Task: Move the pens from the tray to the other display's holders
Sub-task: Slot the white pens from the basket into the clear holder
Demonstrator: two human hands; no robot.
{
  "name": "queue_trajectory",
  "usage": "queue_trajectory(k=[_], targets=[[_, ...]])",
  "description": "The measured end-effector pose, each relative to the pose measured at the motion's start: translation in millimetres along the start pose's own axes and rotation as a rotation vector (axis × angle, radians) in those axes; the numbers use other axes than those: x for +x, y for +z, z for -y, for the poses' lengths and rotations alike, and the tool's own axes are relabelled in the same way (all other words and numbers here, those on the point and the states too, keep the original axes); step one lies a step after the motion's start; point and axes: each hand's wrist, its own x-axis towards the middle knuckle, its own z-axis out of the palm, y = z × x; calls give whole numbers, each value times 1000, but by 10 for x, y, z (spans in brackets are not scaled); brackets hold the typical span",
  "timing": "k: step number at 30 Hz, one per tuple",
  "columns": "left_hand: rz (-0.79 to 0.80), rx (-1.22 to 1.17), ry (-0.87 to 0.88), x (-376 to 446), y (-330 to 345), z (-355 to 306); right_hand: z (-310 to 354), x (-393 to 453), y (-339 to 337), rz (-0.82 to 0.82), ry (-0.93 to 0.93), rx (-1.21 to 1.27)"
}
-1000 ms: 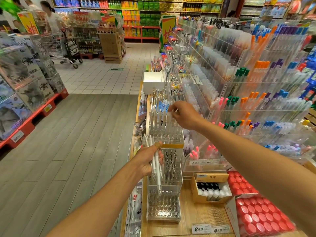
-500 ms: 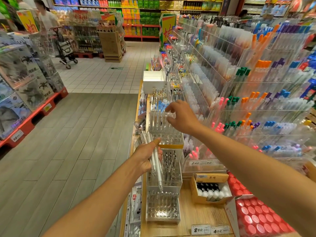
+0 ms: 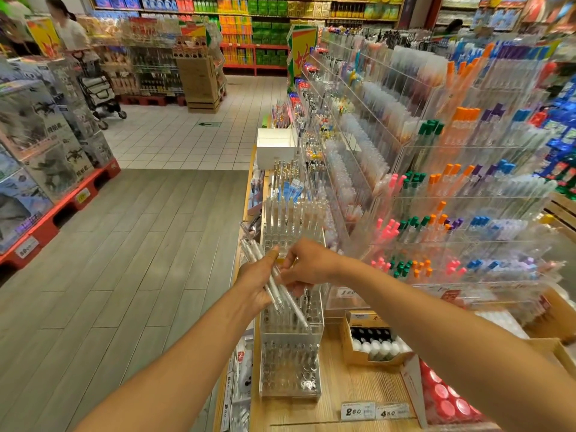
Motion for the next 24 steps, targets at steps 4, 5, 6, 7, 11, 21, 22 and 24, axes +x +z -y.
queue_trajectory(k=[4, 5, 6, 7, 11, 21, 22, 24], targets=[[-35, 36, 15, -44, 11, 14, -16, -37, 33, -43, 12, -44], [-40, 38, 22, -47, 16, 20, -15, -43, 45, -68, 6, -87], [-48, 35, 29, -43, 20, 28, -11, -50, 63, -84, 0, -133], [-55, 28, 36, -39, 25, 33, -6, -55, 81, -90, -2, -168], [-105, 36, 62, -22, 40, 28, 22, -64, 115, -57, -9, -189], [-95, -68, 47, -14, -33, -101, -38, -106, -285, 48, -22, 94], [-85, -67, 43, -17, -47, -112, -55, -107, -340, 44, -21, 156], [-46, -76, 31, -16, -66, -127, -69, -84, -427, -9, -28, 298]])
